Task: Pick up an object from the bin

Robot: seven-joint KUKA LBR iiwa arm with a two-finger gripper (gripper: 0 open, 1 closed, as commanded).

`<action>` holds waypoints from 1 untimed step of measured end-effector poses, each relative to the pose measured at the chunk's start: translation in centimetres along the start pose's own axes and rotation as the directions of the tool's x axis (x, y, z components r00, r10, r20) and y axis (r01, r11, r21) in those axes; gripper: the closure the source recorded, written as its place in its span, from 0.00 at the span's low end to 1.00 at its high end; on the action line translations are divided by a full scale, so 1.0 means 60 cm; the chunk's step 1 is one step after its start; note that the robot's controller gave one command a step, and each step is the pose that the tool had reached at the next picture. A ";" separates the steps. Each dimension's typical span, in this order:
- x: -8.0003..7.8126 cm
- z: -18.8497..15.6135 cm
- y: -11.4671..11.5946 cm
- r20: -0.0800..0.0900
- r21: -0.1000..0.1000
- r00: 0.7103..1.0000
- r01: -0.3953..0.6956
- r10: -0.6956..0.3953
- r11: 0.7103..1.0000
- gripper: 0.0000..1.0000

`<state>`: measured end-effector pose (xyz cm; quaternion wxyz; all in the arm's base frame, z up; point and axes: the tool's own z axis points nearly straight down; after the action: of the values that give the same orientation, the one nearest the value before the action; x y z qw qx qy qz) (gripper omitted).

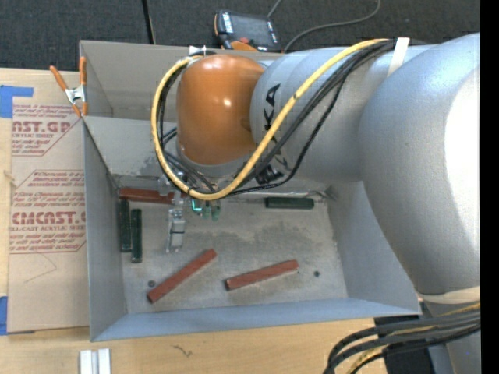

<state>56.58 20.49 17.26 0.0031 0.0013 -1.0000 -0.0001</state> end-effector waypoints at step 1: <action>0.066 0.180 -0.115 -0.003 0.003 1.000 0.020 -0.020 1.000 0.00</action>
Offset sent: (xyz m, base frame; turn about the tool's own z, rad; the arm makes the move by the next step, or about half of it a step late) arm -0.0373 -0.0668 -0.1026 -0.0213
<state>52.55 13.57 6.47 0.0044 0.0110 -0.9999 0.0014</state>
